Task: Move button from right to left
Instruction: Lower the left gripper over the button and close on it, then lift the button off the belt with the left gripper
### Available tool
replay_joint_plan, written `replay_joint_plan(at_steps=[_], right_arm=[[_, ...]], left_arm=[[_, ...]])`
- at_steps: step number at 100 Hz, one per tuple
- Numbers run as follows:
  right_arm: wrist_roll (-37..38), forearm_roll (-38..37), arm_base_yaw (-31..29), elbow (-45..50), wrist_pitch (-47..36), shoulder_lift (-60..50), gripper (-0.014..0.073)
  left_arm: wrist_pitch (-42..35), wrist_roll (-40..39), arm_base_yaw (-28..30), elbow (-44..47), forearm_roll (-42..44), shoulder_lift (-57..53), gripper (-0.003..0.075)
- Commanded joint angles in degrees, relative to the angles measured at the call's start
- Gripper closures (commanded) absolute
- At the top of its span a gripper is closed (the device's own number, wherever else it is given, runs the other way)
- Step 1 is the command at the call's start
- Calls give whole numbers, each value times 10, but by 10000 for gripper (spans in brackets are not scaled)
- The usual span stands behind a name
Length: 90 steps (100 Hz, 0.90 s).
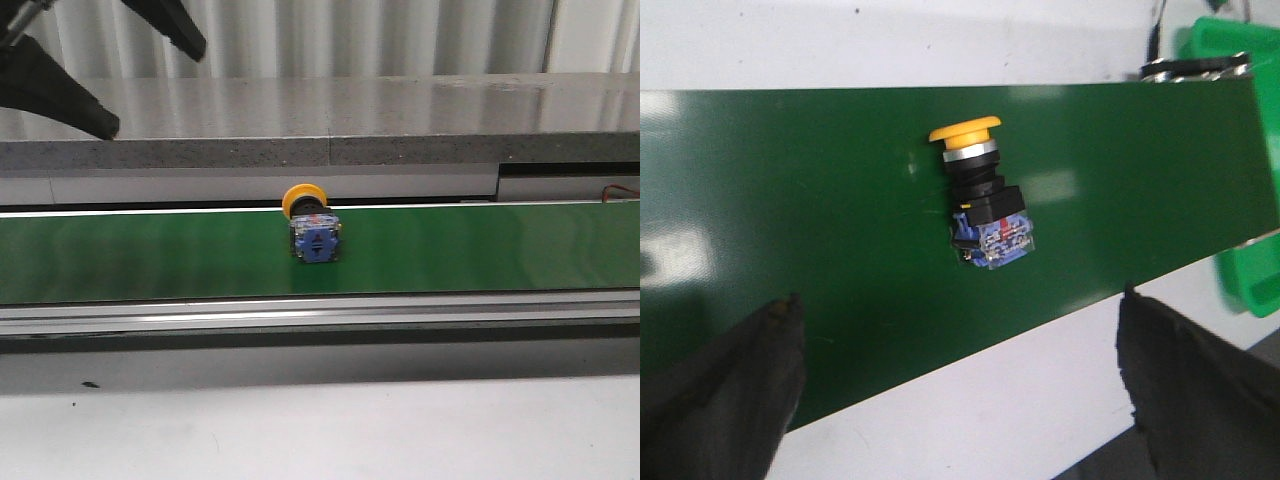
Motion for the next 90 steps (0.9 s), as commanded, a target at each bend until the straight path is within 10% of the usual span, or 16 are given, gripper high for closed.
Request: replay_joint_plan(at_steps=[1, 27, 69, 90], right_arm=[[-5, -3, 1, -13, -47, 4, 660], [-5, -3, 1, -13, -47, 4, 660], [-5, -3, 1, -13, -47, 4, 660], [-5, -3, 1, -13, -47, 4, 660]], left_arm=[[-7, -78, -45, -61, 72, 12, 123], [44, -250, -139, -167, 261, 106, 123], [76, -324, -143, -234, 300, 220, 134], [78, -340, -143, -235, 321, 227, 483]])
